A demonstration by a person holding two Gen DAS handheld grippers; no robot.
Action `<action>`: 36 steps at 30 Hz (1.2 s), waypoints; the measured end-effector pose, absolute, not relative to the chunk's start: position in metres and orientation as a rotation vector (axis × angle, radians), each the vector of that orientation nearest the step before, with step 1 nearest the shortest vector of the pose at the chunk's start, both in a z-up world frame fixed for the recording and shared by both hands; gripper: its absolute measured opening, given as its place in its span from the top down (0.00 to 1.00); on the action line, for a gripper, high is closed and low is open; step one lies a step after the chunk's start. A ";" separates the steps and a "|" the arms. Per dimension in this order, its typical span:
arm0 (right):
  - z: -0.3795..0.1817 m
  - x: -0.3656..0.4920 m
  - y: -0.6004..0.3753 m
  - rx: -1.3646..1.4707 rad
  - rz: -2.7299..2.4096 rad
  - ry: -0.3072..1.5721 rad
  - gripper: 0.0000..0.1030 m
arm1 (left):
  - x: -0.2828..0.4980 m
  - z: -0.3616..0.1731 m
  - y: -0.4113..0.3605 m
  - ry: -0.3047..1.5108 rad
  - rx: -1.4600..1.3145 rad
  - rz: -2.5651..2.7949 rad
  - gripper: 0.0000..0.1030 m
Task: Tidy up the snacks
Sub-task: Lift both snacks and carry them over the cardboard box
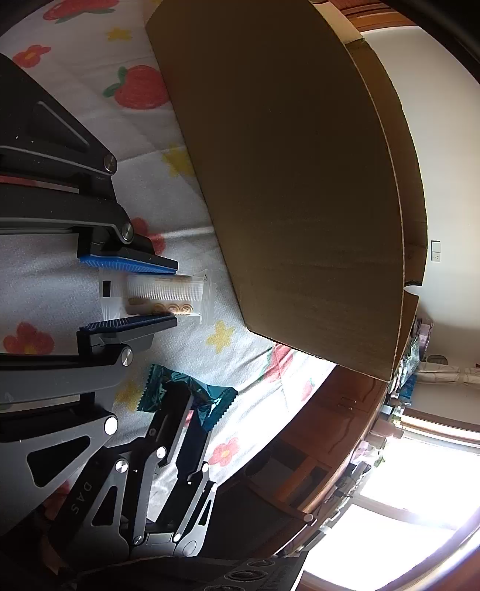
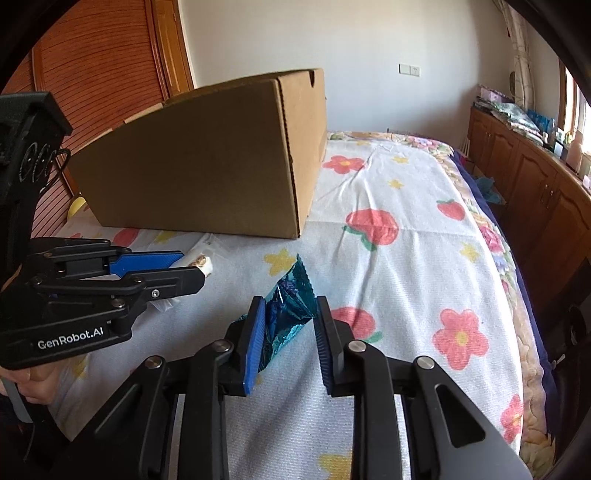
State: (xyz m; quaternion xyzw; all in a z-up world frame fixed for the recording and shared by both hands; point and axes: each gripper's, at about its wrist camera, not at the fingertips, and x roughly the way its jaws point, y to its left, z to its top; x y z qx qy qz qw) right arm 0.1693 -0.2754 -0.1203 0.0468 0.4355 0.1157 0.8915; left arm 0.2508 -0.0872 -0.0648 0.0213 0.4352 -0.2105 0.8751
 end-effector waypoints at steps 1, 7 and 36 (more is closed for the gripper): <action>-0.119 0.168 -0.275 0.096 0.237 0.895 0.74 | 0.251 -0.065 -0.086 0.908 0.042 -0.441 0.78; -0.111 0.164 -0.279 0.097 0.232 0.858 0.74 | 0.246 -0.056 -0.080 0.887 0.035 -0.452 0.78; -0.009 0.184 -0.235 0.037 0.346 0.657 0.73 | 0.216 0.025 -0.017 0.672 0.056 -0.398 0.78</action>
